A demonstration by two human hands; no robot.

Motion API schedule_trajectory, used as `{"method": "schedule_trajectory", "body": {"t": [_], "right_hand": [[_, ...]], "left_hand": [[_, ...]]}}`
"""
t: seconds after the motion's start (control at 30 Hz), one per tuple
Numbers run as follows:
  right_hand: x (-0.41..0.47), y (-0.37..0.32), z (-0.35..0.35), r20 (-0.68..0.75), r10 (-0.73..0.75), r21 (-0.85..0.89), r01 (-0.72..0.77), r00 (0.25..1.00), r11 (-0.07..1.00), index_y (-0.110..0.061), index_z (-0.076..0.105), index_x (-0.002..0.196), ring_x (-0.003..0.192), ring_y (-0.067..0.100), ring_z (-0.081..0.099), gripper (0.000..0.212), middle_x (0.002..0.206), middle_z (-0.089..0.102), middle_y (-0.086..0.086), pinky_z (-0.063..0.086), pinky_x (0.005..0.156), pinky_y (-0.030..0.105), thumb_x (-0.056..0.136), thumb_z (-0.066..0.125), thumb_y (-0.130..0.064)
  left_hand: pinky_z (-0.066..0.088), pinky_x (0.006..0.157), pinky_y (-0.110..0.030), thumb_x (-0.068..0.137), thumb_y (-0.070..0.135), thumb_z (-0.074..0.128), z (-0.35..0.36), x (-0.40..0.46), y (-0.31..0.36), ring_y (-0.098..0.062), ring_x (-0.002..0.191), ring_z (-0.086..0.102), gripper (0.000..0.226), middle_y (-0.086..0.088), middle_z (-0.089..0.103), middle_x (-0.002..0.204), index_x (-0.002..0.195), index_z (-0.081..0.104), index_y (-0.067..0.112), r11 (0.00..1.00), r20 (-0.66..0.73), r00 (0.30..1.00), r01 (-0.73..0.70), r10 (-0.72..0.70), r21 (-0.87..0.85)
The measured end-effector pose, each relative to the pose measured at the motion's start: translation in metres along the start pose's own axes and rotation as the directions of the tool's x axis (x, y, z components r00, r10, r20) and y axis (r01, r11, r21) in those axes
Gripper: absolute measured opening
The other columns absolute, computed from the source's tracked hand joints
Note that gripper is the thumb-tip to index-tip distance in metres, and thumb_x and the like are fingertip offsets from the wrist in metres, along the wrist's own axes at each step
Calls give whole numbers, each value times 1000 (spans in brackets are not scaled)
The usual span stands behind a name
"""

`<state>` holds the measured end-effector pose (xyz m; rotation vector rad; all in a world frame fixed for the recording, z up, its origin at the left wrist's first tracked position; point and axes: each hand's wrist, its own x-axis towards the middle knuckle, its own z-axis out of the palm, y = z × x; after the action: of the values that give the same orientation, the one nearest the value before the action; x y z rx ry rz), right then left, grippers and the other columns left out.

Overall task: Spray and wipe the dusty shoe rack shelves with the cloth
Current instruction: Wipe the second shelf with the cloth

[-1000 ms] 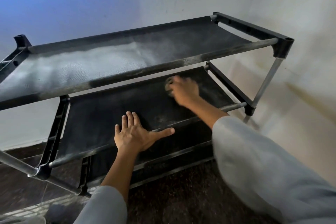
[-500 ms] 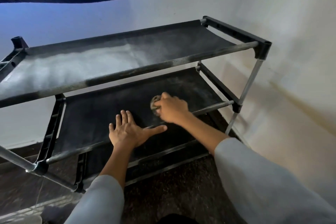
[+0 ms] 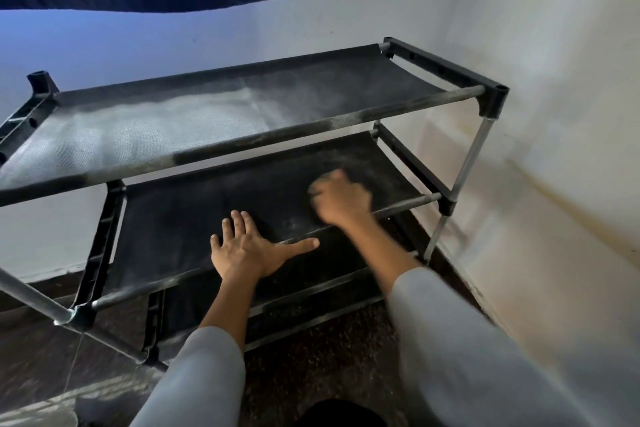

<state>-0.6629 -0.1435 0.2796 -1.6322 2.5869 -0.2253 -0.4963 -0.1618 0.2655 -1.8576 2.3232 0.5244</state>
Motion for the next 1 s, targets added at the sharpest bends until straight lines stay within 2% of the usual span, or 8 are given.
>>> {"method": "schedule_trajectory", "body": {"t": [0.07, 0.13, 0.3, 0.4, 0.5, 0.63, 0.77, 1.0], "right_hand": [[-19, -49, 11, 42, -192, 29, 191, 980, 981, -28, 55, 128, 109, 30, 54, 34, 134, 42, 4, 46, 83, 37, 94, 54, -28], [-25, -74, 13, 93, -225, 66, 219, 970, 974, -26, 51, 133, 113, 32, 51, 38, 139, 38, 4, 45, 86, 40, 95, 54, -27], [0, 1, 2, 3, -23, 36, 23, 1000, 999, -31, 55, 125, 109, 30, 55, 32, 128, 45, 2, 47, 87, 42, 93, 53, -26], [12, 82, -17, -70, 194, -59, -198, 978, 978, -31, 57, 121, 108, 32, 55, 30, 125, 48, 2, 48, 85, 45, 92, 51, -24], [6, 111, -41, -53, 269, 112, -262, 962, 958, -29, 55, 122, 100, 31, 56, 28, 124, 45, 5, 48, 87, 42, 94, 53, -25], [-21, 58, -51, -108, 97, 360, -52, 989, 931, -32, 51, 129, 104, 32, 58, 33, 135, 40, 11, 50, 92, 45, 96, 48, -29], [-67, -38, -37, -31, -123, 491, 123, 992, 862, -31, 49, 134, 116, 32, 53, 37, 142, 37, 9, 43, 98, 39, 97, 47, -34], [-164, -197, 6, 181, -535, 448, 415, 825, 792, -28, 50, 135, 96, 23, 58, 38, 124, 44, 5, 45, 93, 35, 97, 47, -34]], "left_hand": [[3, 122, -45, 58, 97, 37, 2, 3, -3, -22, 151, -9, 138, -5, -13, 164, 155, -8, 10, 999, -10, 1000, -23, 23, 39], [4, 122, -45, 72, 87, 41, 4, 4, -4, -22, 151, -10, 124, -7, -13, 163, 155, -9, 9, 998, -29, 998, -45, 47, 52], [1, 121, -44, 33, 106, 26, 1, -1, 0, -22, 151, -8, 160, -5, -11, 164, 155, -7, 9, 999, -35, 999, -33, 32, -23], [0, 122, -44, 36, 105, 28, -3, -4, -6, -25, 151, -8, 157, -8, -11, 164, 155, -7, 8, 990, -47, 993, -108, 104, -88], [-1, 122, -41, 52, 92, 48, -10, -13, -18, -20, 150, -9, 141, -4, -9, 164, 156, -4, 11, 929, -121, 970, -237, 210, -286], [9, 121, -41, 68, 66, 73, -14, -52, -46, -21, 150, -1, 119, 4, 3, 164, 156, 6, 20, 826, -333, 925, -327, 182, -458], [23, 118, -45, 70, 63, 74, -1, -101, -101, -22, 150, 9, 111, 8, 13, 163, 155, 13, 29, 803, -390, 920, -252, 26, -540], [18, 121, -41, 70, 58, 77, 57, -201, -247, -22, 149, 18, 108, -4, 22, 161, 153, 24, 14, 779, -466, 805, -8, -367, -627]]}}
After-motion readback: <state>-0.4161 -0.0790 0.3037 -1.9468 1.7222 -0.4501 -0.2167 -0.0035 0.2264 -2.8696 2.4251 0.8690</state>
